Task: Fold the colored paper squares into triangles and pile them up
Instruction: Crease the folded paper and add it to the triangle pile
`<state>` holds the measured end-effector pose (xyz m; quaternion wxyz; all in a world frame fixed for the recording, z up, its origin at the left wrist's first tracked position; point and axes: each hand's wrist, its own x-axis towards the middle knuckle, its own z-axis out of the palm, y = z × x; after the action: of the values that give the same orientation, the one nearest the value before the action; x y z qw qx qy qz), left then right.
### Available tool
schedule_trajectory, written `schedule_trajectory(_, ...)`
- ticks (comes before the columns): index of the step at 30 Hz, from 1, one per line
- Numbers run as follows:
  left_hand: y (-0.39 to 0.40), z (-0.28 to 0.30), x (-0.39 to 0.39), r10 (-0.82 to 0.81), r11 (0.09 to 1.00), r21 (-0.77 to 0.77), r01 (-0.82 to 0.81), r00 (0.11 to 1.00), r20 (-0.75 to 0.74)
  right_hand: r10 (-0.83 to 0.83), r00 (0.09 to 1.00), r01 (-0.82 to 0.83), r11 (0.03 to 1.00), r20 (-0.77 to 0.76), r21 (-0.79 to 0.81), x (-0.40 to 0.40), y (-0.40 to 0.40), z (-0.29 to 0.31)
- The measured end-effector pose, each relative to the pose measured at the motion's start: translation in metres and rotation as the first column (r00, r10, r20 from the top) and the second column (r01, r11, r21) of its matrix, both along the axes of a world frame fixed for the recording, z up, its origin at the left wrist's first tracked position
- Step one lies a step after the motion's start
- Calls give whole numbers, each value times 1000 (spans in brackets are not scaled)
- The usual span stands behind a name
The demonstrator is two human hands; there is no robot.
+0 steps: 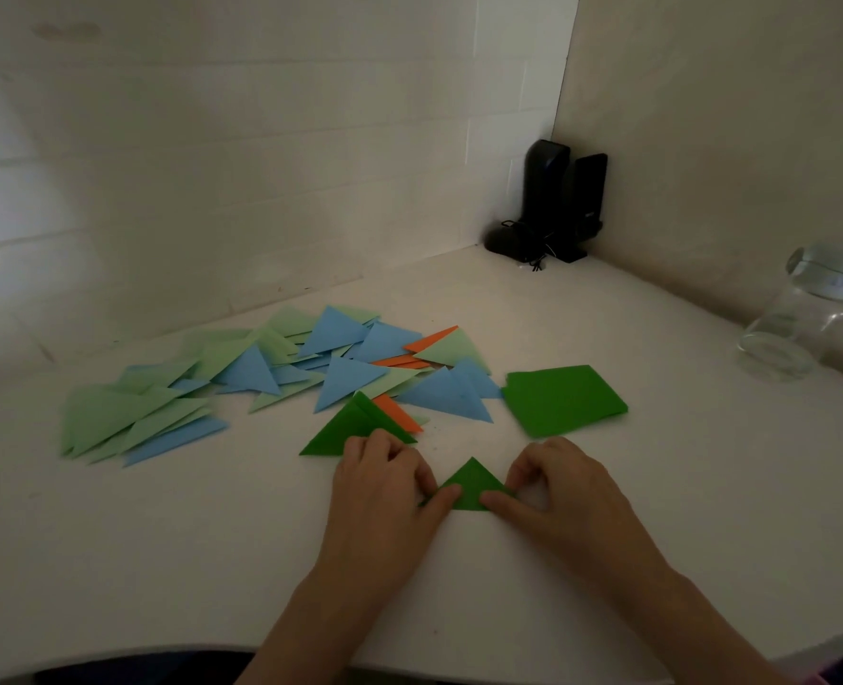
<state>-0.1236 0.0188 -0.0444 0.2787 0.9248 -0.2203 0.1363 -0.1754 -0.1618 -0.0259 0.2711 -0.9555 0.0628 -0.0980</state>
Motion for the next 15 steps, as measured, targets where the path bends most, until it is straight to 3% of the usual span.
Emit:
schedule_trajectory(5,8,5,1,-71,996,-60,67,995,-69,40,999,-42,985,17,165,-2,-7,7)
schedule_trajectory(10,14,9,1,-106,992,-78,97,986,-127,55,998,-49,975,-23,215,-4,-13,8)
schedule_trajectory(15,10,14,-9,-82,996,-38,79,992,-94,57,998,-57,972,5,227,-6,-16,3)
